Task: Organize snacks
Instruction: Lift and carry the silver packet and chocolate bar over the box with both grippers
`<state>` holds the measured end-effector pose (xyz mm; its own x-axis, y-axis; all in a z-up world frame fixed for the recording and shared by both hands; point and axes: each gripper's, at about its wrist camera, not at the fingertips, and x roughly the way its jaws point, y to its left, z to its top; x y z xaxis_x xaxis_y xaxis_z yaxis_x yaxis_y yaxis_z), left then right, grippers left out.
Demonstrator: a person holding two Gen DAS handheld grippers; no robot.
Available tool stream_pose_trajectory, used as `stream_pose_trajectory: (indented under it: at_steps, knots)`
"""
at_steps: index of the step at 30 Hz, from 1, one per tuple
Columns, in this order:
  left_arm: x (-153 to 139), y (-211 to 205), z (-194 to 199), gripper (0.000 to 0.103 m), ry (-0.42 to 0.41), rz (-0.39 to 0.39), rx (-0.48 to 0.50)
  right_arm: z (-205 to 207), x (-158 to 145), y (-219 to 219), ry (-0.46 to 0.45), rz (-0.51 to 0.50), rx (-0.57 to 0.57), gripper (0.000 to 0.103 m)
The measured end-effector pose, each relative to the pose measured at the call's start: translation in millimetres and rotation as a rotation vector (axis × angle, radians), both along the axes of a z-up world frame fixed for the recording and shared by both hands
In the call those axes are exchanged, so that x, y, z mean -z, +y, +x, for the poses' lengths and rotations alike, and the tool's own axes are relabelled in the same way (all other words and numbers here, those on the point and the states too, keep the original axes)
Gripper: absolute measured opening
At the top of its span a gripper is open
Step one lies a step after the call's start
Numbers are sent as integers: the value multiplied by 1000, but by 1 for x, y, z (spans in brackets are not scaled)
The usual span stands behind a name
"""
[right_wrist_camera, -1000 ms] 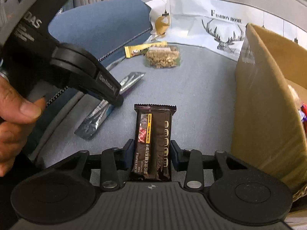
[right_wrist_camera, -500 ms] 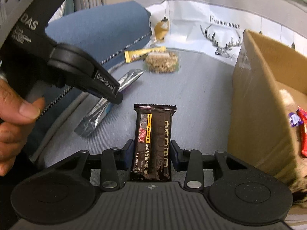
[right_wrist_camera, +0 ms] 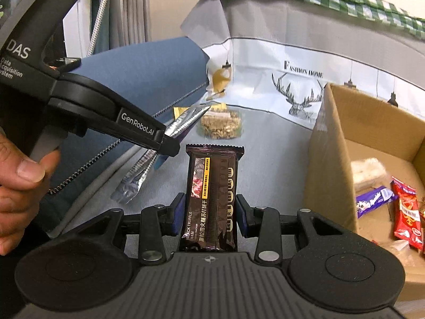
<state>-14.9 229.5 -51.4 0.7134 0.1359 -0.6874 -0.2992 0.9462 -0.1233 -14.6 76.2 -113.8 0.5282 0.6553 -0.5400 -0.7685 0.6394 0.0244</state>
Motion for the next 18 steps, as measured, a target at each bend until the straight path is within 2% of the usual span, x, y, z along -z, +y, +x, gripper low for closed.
stream_pose_trajectory:
  at_steps: [9,18]
  knots:
    - [-9,-4,-15,21,-43,-1,3,-4,-23,-24,-51,88,20,41]
    - [-12,-2,-19,21,-80,-25,0,10,-63,-63,-111,211,81,41]
